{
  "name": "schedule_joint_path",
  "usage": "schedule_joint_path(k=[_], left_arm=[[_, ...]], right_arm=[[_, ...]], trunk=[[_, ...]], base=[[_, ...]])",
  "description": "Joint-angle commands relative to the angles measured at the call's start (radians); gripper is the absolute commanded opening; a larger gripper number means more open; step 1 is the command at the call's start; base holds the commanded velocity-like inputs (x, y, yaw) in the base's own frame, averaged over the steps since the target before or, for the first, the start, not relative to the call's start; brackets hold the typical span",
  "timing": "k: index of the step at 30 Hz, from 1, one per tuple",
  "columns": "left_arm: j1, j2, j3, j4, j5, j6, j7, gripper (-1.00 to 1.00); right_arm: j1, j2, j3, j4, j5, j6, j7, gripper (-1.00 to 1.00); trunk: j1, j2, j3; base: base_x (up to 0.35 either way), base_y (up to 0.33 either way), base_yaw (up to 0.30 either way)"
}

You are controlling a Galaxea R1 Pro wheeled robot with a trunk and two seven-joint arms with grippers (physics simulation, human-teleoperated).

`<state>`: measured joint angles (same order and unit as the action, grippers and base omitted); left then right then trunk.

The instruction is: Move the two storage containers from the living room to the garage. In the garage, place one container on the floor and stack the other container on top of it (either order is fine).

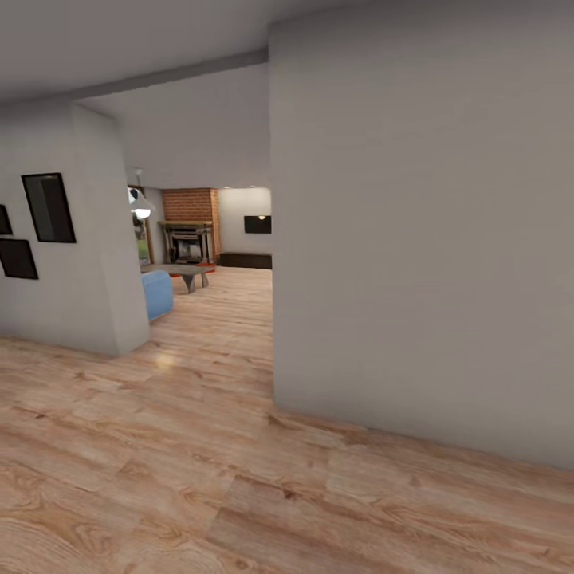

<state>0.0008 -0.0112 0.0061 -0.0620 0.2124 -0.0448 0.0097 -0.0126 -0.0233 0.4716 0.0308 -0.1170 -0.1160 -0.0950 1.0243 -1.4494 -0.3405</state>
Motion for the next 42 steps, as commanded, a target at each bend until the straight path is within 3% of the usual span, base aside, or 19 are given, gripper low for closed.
schedule_joint_path(k=[1, 42], left_arm=[[0.0, 0.0, 0.0, -0.001, 0.006, -0.002, 0.001, 1.0], [0.001, -0.001, 0.0, -0.001, 0.007, -0.001, 0.001, 1.0]], right_arm=[[-0.001, 0.0, 0.009, 0.003, -0.01, -0.007, 0.0, 1.0], [-0.001, 0.001, 0.009, 0.003, -0.01, -0.007, -0.002, 1.0]], trunk=[[0.001, -0.001, -0.001], [0.001, -0.001, -0.001]], base=[[0.324, 0.0, 0.27], [0.324, 0.059, 0.269]])
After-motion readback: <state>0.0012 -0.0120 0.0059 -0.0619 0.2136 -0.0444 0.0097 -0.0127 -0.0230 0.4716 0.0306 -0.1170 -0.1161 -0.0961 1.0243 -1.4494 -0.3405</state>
